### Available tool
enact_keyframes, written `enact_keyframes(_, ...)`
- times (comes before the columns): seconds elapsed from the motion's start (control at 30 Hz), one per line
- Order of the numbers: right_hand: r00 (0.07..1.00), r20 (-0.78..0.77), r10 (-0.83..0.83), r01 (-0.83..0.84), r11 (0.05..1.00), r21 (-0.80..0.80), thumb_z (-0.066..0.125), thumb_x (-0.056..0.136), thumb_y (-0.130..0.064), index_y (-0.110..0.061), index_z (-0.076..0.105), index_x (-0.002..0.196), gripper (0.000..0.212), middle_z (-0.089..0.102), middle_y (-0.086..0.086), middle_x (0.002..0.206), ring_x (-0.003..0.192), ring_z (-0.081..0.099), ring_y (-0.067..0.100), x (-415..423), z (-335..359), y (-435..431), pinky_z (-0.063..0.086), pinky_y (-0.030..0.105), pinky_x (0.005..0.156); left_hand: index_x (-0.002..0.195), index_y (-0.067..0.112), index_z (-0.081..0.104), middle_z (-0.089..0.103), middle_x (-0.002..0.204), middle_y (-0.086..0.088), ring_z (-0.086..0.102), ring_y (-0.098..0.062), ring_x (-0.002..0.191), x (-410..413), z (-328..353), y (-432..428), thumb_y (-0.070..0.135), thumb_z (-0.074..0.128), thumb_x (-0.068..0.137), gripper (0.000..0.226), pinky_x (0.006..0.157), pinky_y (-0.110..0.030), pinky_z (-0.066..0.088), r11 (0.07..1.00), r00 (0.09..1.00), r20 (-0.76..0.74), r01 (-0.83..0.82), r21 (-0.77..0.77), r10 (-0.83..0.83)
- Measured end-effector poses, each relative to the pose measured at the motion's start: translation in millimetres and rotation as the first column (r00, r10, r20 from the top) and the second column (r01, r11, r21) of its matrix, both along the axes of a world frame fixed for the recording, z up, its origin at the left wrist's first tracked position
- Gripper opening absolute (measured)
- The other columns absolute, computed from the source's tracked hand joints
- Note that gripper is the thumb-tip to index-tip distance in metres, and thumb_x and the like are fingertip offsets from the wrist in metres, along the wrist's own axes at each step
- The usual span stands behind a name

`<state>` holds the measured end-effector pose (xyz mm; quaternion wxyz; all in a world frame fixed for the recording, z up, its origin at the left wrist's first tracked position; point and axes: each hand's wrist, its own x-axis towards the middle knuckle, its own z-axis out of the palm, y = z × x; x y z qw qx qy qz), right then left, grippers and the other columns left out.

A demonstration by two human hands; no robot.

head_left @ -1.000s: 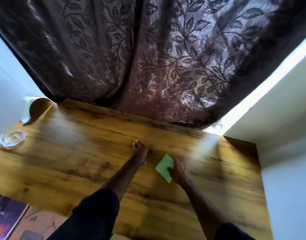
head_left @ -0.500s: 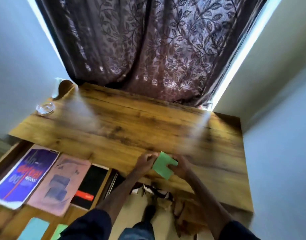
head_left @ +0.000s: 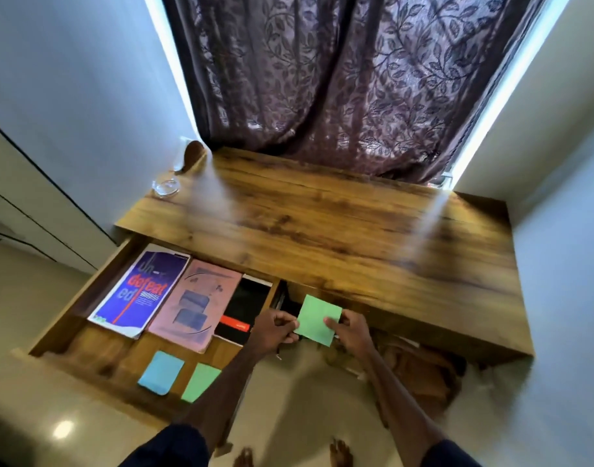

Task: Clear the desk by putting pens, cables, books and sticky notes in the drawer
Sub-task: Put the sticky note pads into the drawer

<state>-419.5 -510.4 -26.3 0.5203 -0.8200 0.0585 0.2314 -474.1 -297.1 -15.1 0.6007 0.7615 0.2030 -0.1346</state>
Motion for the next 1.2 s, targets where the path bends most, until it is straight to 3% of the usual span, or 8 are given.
enact_keyframes(0.13,0.996,-0.074,0.044,-0.042,0.999,0.029,0.07,0.093,-0.018,-0.008,0.07,0.114,0.023,0.074,0.0,0.09,0.068,0.07,0.011,-60,-6,59,0.053,0.02,0.053,0.089,-0.001,0.073,0.073,0.068,-0.011,0.068,-0.025,0.058,-39,-13,57,0.006,0.072,0.091,0.007,0.053,-0.026,0.053,0.998,0.999,0.036,-0.032,0.045,0.03)
enact_keyframes(0.37,0.958,-0.256,-0.13,0.198,0.945,0.259,0.059,0.097,-0.005,0.003,0.068,0.1,0.013,0.075,0.013,0.08,0.057,0.067,0.015,-184,-13,205,0.047,0.021,0.047,0.072,0.016,0.075,0.073,0.065,-0.006,0.072,-0.022,0.061,-131,-25,190,0.013,0.075,0.089,0.018,0.058,-0.028,0.057,0.991,0.999,0.04,0.015,0.136,-0.021)
enact_keyframes(0.5,0.938,-0.336,-0.089,0.19,0.94,0.282,0.059,0.097,-0.007,-0.002,0.068,0.101,0.01,0.073,0.012,0.081,0.054,0.063,0.012,-241,-6,276,0.045,0.022,0.046,0.082,0.012,0.077,0.077,0.076,-0.005,0.074,-0.024,0.066,-189,-24,257,0.018,0.077,0.088,0.009,0.05,-0.025,0.055,0.994,0.999,-0.052,0.023,0.111,-0.017)
enact_keyframes(0.6,0.941,-0.315,-0.12,0.206,0.944,0.256,0.058,0.097,-0.004,-0.006,0.067,0.091,0.011,0.072,0.012,0.079,0.048,0.06,0.008,-252,7,307,0.042,0.019,0.043,0.087,0.0,0.075,0.075,0.076,-0.015,0.071,-0.027,0.064,-206,-26,292,0.015,0.077,0.088,0.015,0.055,-0.034,0.058,0.998,0.997,-0.072,-0.017,0.056,0.021)
enact_keyframes(0.77,0.949,-0.288,-0.131,0.184,0.969,0.165,0.06,0.097,-0.01,-0.006,0.07,0.1,0.011,0.076,0.018,0.093,0.06,0.063,0.014,-269,5,331,0.045,0.021,0.048,0.097,-0.006,0.071,0.073,0.083,-0.019,0.073,-0.033,0.069,-220,-22,314,0.008,0.074,0.09,0.017,0.072,-0.05,0.063,0.994,0.993,-0.085,-0.088,-0.068,0.082)
enact_keyframes(0.93,0.954,-0.284,-0.098,0.133,0.985,0.106,0.06,0.098,-0.013,-0.007,0.07,0.106,0.014,0.078,0.008,0.088,0.067,0.068,0.016,-247,0,345,0.048,0.021,0.051,0.099,-0.006,0.071,0.071,0.079,-0.016,0.069,-0.024,0.062,-194,-31,333,0.011,0.072,0.091,0.019,0.057,-0.032,0.057,0.999,0.994,-0.103,-0.034,-0.04,0.03)
enact_keyframes(1.1,0.942,-0.334,-0.023,0.044,0.997,0.058,0.056,0.098,-0.009,0.0,0.066,0.104,0.015,0.074,0.01,0.086,0.056,0.061,0.01,-200,-5,373,0.042,0.018,0.044,0.086,-0.001,0.068,0.07,0.077,-0.018,0.065,-0.017,0.058,-166,-37,362,0.005,0.067,0.093,0.009,0.053,-0.026,0.05,0.999,0.989,-0.142,-0.047,-0.012,0.045)
enact_keyframes(1.2,0.948,-0.317,0.014,0.001,0.999,0.048,0.056,0.097,-0.005,-0.003,0.066,0.097,0.01,0.071,0.01,0.081,0.052,0.061,0.011,-183,-4,397,0.04,0.017,0.041,0.095,-0.008,0.068,0.071,0.083,-0.022,0.067,-0.016,0.061,-153,-46,387,0.008,0.064,0.095,0.016,0.053,-0.026,0.053,0.996,0.983,-0.162,-0.091,-0.004,0.09)
